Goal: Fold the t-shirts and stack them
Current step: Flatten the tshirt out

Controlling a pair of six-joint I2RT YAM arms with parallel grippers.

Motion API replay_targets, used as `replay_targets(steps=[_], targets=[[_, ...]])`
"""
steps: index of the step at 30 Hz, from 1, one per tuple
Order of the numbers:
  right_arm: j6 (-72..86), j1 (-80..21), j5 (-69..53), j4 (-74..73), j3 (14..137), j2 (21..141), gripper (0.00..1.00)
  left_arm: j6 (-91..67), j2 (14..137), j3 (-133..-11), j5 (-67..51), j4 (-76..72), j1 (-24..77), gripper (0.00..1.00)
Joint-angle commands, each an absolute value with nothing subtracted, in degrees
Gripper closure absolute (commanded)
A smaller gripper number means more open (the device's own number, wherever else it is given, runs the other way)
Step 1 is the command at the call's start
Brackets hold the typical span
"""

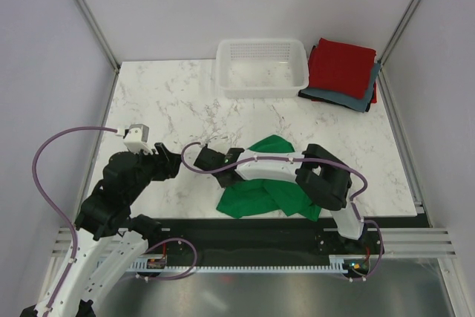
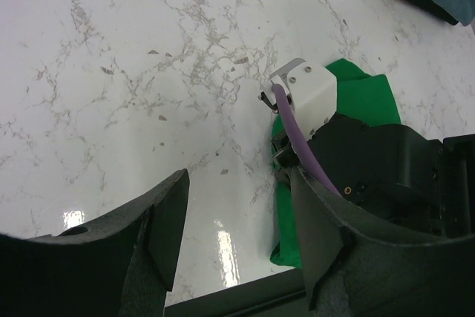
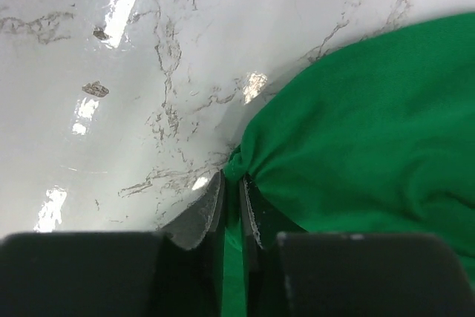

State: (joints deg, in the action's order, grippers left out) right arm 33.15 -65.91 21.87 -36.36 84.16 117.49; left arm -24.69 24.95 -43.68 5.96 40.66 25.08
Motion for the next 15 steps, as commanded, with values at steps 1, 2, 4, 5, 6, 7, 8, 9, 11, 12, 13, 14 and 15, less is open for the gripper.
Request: replay_targets(steps=[1,2,4,5,6,7,8,9,11,12,13,14,15], targets=[[32.3,-66.2,24.4,-39.3,88.1,116.5,0.84,-24.6,24.6,-44.4,6.9,39.9,24.8,0.35],[32.1,-66.3,24.9,-40.9,89.1,115.8,0.84,-24.6,24.6,-44.3,6.9,39.9,24.7,0.35],[31.8,-66.2,25.5,-41.9,91.1,113.2,0.84,-24.6,24.8,-44.4,6.9,39.9,24.7,0.35],[31.7,-66.1,25.4,-42.4,91.6,112.2,0.83,-24.6,24.7,-44.4,6.9,40.0,24.7,0.35],[31.6,-66.2,25.4,-42.6,92.2,110.3,0.83,-24.6,24.8,-44.4,6.9,40.0,24.7,0.35],[31.5,-66.0,25.1,-42.9,92.4,109.3,0.83,-24.6,24.7,-44.3,6.9,40.1,24.7,0.35],[31.4,-65.9,24.9,-43.4,92.6,108.6,0.83,-24.6,24.8,-44.4,6.9,40.0,24.7,0.36],[31.4,-65.8,24.4,-43.6,92.7,107.2,0.83,-24.6,24.7,-44.3,7.0,40.0,24.7,0.36],[31.5,-65.4,22.6,-43.6,91.9,105.0,0.8,-24.6,24.7,-44.3,7.1,40.0,24.7,0.35],[31.4,-65.3,22.2,-43.5,91.6,104.5,0.79,-24.6,24.8,-44.3,7.1,40.1,24.7,0.35],[31.5,-65.3,21.5,-43.4,91.1,104.1,0.79,-24.6,24.9,-44.3,7.1,40.0,24.7,0.35],[31.5,-65.0,20.3,-43.1,90.8,103.5,0.77,-24.6,24.9,-44.4,7.2,40.0,24.7,0.35],[31.4,-65.0,19.7,-42.9,89.8,102.9,0.76,-24.6,24.8,-44.3,7.2,40.0,24.7,0.36]])
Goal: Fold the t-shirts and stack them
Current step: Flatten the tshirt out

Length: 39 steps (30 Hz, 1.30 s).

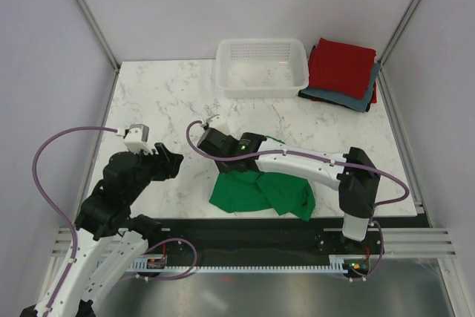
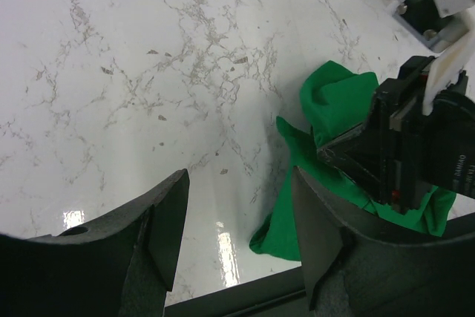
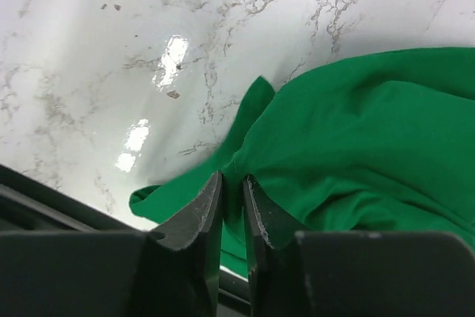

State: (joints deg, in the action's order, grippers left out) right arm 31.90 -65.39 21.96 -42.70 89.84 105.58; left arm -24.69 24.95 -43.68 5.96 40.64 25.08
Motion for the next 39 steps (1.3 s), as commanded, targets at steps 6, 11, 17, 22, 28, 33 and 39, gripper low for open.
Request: replay_targets(steps=[6,11,17,22,28,33,39], targets=[[32.3,-64.1,16.0,-39.2,84.5,99.6,0.81,-24.7,25.0,-44.3,7.4,40.1,24.7,0.35],[32.4,-63.1,15.2,-37.8,80.9,96.1,1.0,-24.8,25.2,-44.3,7.6,40.1,24.7,0.36],[42.3,-60.5,38.5,-47.7,73.6,75.4,1.0,-26.3,28.1,-44.4,6.3,39.9,24.7,0.35],[46.4,-57.4,45.8,-51.1,66.0,57.5,1.0,-30.8,36.8,-42.2,-1.5,31.7,24.8,0.37],[48.9,-54.9,43.3,-55.6,61.0,54.3,1.0,-34.3,54.2,-36.7,-5.0,13.7,28.9,0.38],[50.1,-54.8,43.4,-55.8,57.8,49.8,1.0,-34.4,71.9,-36.9,-4.0,6.0,34.9,0.38],[49.6,-54.1,44.5,-57.8,56.9,48.0,1.0,-35.8,82.6,-38.1,-5.4,0.7,37.1,0.39]])
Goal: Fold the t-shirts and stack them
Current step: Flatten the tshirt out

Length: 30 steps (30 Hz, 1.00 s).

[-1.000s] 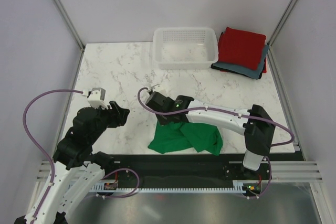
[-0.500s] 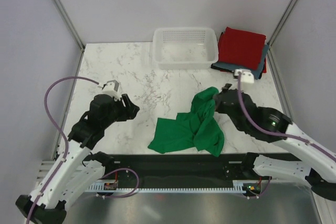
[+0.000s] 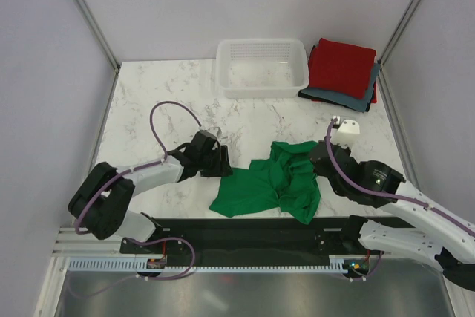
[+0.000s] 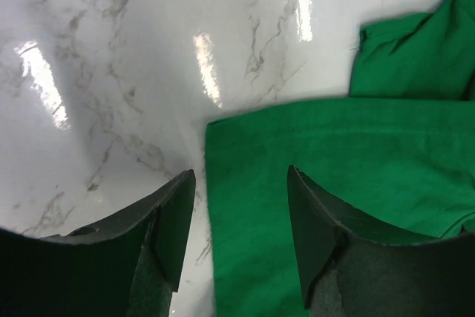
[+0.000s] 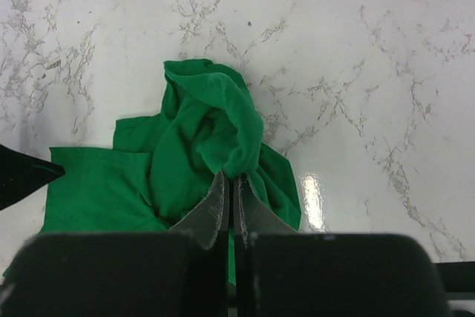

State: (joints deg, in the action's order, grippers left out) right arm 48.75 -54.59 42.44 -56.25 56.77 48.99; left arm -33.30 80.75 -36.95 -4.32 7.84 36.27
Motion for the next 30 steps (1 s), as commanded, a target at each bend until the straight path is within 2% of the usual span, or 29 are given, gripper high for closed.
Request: replay_targets(steps=[1,5,6,7,8,10,12,14,16,20,24,30], targets=[[49.6,-54.1,44.6,-57.9,56.6,47.8,1.0,-35.9,84.0,-38.2,-5.6,0.4,37.4,0.39],[49.7,-53.9,44.7,-57.8,55.5,47.4,1.0,-37.3,86.3,-38.2,-6.0,0.2,37.9,0.46],[49.9,-53.7,44.8,-57.8,55.3,47.4,1.0,-37.4,86.7,-38.1,-6.2,-1.4,38.0,0.53],[49.9,-53.8,44.9,-57.8,55.2,47.5,1.0,-37.5,87.2,-38.1,-7.3,-1.8,38.0,0.7],[49.9,-53.7,45.1,-57.7,55.2,47.7,1.0,-37.5,88.1,-38.1,-7.8,-2.3,38.0,0.81],[49.7,-53.5,45.1,-57.2,55.3,48.1,1.0,-37.5,87.8,-38.4,-8.4,-2.5,38.0,0.98],[48.3,-53.2,45.1,-56.6,55.7,49.0,1.0,-36.8,84.7,-39.6,-7.8,-1.5,38.0,0.98],[45.9,-52.0,44.2,-54.8,57.3,50.6,1.0,-34.6,81.8,-42.8,-4.8,6.2,37.7,0.98],[41.1,-48.7,42.5,-53.6,59.9,53.1,1.0,-32.5,76.7,-50.5,-1.2,12.7,37.0,0.98],[32.8,-41.8,42.4,-53.5,74.7,56.2,1.0,-27.1,69.3,-67.4,2.1,31.5,31.5,0.98],[27.4,-35.6,43.6,-55.3,87.0,58.5,1.0,-23.8,63.2,-83.5,2.5,41.4,24.1,0.98],[26.3,-34.5,46.6,-57.6,93.3,57.5,1.0,-19.5,55.8,-89.4,8.0,48.0,22.0,0.98]])
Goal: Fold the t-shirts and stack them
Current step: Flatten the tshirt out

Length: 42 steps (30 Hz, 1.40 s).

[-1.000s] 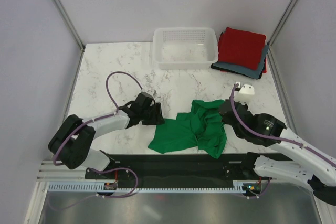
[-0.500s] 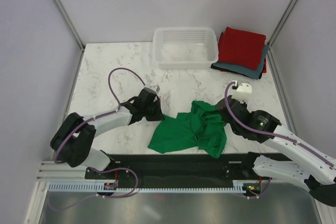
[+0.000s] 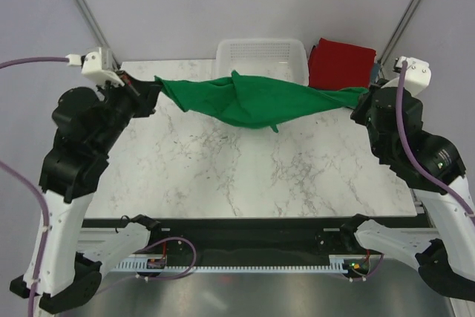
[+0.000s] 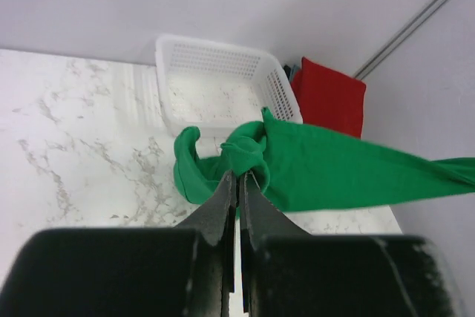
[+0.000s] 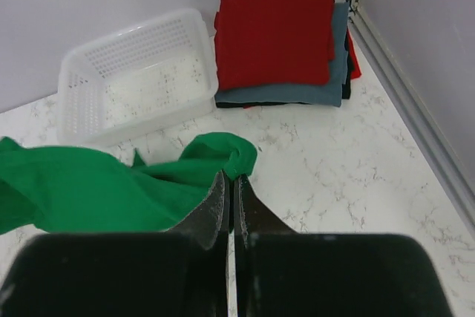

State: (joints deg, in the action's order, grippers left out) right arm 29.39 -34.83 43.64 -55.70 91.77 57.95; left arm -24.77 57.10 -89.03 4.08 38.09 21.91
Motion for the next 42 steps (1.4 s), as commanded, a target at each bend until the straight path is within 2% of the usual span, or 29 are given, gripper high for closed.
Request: replay_targets(steps=[1,8,13,19,27,30,31,32,33,34,36,37,38,39,40,42], targets=[[26.5,-34.5,46.9,-58.0,93.0,56.8,1.0,-19.4,54.9,-89.0,9.5,48.4,22.0,0.98],[27.7,-34.5,49.6,-61.3,92.2,54.9,1.0,-18.6,48.1,-86.1,18.8,50.7,22.1,0.98],[27.2,-34.5,52.3,-62.4,94.9,54.5,1.0,-17.5,47.6,-90.7,25.8,54.1,22.1,0.98],[29.1,-34.5,53.4,-61.7,89.2,52.9,1.0,-19.4,45.8,-87.3,22.8,54.1,22.0,0.98],[28.5,-34.5,47.2,-50.7,73.8,51.3,1.0,-24.6,36.5,-69.2,14.2,49.1,22.0,0.98],[24.1,-31.3,44.7,-44.2,72.3,57.3,1.0,-25.4,35.3,-63.6,11.7,47.2,22.0,0.98],[23.0,-29.0,39.5,-41.0,73.8,62.3,1.0,-25.3,35.8,-62.7,12.0,46.8,22.0,0.98],[22.4,-26.0,35.5,-39.5,75.0,65.2,1.0,-25.1,35.8,-61.3,12.6,46.8,22.1,0.98],[22.1,-18.1,30.2,-38.2,76.4,68.5,1.0,-25.0,36.3,-60.7,14.3,46.6,22.0,0.98],[22.5,-14.3,18.7,-36.7,80.6,76.0,1.0,-24.5,36.6,-60.3,15.4,46.6,22.0,0.98],[21.6,-9.7,13.8,-36.7,87.2,84.6,1.0,-24.2,37.5,-59.4,18.3,46.7,22.1,0.98],[18.6,-9.8,12.1,-39.3,95.6,92.9,1.0,-23.7,38.3,-59.2,19.2,46.8,22.1,0.98],[18.2,-9.7,10.7,-41.6,99.6,96.7,0.97,-23.6,38.8,-58.8,19.9,47.0,21.9,0.98],[17.8,-9.8,8.5,-43.7,103.0,101.7,0.62,-23.6,39.3,-58.6,20.8,47.4,21.9,0.98],[17.8,-9.8,6.4,-46.2,106.2,102.9,0.34,-23.5,39.5,-58.3,20.7,47.5,22.0,0.98],[18.5,-11.2,4.9,-46.6,104.7,102.2,0.02,-23.5,39.4,-56.7,20.7,47.3,21.9,0.98]])
